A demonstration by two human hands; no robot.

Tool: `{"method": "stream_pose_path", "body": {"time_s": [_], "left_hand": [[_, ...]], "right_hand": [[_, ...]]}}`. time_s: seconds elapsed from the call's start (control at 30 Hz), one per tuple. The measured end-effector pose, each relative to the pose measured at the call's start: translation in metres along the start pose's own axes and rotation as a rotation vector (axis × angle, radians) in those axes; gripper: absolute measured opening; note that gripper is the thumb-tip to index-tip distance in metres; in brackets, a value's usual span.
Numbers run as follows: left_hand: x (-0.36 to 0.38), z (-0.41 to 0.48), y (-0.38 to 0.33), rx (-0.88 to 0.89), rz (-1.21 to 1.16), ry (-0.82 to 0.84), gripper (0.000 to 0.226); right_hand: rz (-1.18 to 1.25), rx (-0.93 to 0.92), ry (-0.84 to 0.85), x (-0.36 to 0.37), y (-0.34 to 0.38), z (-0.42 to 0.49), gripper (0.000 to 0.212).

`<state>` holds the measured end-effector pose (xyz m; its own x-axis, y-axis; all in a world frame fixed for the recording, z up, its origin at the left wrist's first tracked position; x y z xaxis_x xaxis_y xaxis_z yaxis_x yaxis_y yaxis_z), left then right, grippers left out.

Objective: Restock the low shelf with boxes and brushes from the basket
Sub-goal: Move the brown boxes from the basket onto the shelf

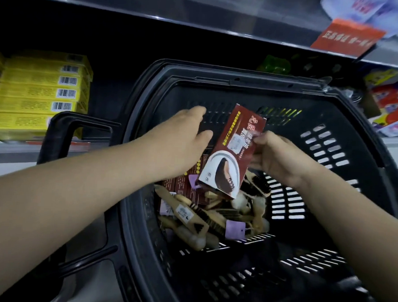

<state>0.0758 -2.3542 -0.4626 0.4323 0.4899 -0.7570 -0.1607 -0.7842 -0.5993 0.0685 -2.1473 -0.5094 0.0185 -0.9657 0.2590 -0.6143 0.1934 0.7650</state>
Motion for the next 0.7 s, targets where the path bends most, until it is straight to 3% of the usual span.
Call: {"method": "stream_pose_path", "body": {"time_s": [0.07, 0.17, 0.23, 0.33, 0.4, 0.53, 0.6, 0.7], "left_hand": [[0.009, 0.001, 0.004, -0.148, -0.276, 0.134, 0.056], [0.022, -0.001, 0.008, -0.262, -0.517, 0.249, 0.037], [0.023, 0.003, 0.013, -0.279, -0.531, 0.164, 0.024], [0.015, 0.007, 0.018, -0.278, -0.516, -0.007, 0.024], [0.012, 0.008, 0.018, -0.258, -0.501, -0.052, 0.029], [0.010, 0.008, 0.018, -0.219, -0.443, -0.070, 0.035], [0.010, 0.008, 0.018, -0.224, -0.421, -0.066, 0.036], [0.011, 0.008, 0.020, -0.245, -0.412, -0.039, 0.039]], "right_hand": [[0.017, -0.011, 0.076, 0.014, -0.001, -0.005, 0.025], [-0.025, -0.027, 0.148, 0.028, -0.008, -0.001, 0.034], [0.016, -0.022, 0.143, 0.030, -0.014, 0.009, 0.043], [0.024, -0.002, -0.037, 0.020, -0.033, 0.041, 0.043], [-0.290, 0.046, -0.160, 0.010, -0.055, 0.065, 0.036], [-1.011, 0.235, -0.097, 0.006, -0.109, 0.098, 0.033], [-1.117, 0.228, -0.133, 0.007, -0.125, 0.110, 0.036], [-0.913, 0.214, -0.314, -0.006, -0.138, 0.125, 0.041]]}}
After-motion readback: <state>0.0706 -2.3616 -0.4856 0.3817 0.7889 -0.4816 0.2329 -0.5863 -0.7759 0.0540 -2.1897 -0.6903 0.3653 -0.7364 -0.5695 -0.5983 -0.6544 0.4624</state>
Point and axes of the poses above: each hand's wrist, its own z-axis towards the middle knuckle, its own x-axis out of the palm, y = z × x, the point moved 4 cm from there along z, towards the middle knuckle, and after that the axes turned 14 degrees about z, right-handed, at the moved point
